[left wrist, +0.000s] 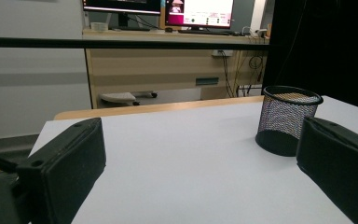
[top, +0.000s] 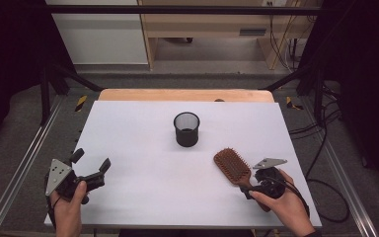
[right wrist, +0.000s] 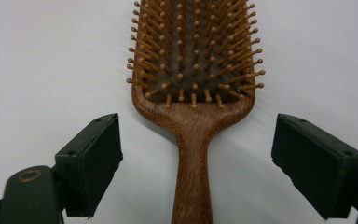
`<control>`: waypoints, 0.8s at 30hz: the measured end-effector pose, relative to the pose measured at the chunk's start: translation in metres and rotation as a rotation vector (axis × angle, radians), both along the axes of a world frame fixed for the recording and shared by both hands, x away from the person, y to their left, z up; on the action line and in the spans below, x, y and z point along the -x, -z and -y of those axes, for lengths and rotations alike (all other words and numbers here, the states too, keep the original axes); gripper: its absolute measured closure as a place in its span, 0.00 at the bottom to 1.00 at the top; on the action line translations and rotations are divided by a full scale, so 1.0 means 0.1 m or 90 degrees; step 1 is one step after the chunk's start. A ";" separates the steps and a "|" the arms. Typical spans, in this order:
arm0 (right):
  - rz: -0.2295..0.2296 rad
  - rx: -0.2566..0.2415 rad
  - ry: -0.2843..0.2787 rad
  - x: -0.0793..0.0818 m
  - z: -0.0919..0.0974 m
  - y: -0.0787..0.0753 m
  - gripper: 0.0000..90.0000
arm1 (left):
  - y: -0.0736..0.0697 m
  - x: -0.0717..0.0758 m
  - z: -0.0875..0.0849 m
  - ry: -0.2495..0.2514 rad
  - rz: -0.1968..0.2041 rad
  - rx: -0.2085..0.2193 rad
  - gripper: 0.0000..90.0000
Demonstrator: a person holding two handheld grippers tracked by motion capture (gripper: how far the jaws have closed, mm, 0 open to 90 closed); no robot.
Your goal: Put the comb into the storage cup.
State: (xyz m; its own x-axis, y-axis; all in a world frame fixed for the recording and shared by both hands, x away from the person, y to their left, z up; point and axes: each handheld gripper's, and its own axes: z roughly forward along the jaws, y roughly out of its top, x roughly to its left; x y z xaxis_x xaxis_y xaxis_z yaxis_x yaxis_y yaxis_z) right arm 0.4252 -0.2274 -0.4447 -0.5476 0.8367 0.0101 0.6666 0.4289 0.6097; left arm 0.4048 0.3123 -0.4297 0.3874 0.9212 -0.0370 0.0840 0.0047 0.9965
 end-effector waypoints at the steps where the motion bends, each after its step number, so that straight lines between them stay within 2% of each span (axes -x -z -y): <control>1: -0.002 0.003 -0.001 -0.01 0.00 0.00 0.16 | 0.00 0.00 0.00 0.000 0.000 0.000 0.01; 10: -0.033 0.011 -0.003 -0.05 -0.05 0.06 0.13 | 0.00 0.00 0.00 0.001 -0.001 0.000 0.01; 24: -0.061 0.017 0.008 -0.09 -0.04 0.11 0.11 | 0.01 -0.01 0.01 0.002 -0.002 -0.002 0.01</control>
State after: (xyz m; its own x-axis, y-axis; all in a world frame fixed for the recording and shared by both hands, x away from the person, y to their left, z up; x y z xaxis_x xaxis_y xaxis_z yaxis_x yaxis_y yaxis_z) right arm 0.4341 -0.2237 -0.4555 -0.5348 0.8441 0.0385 0.7263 0.4359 0.5316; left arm 0.4053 0.3113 -0.4303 0.3901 0.9201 -0.0361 0.0873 0.0021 0.9962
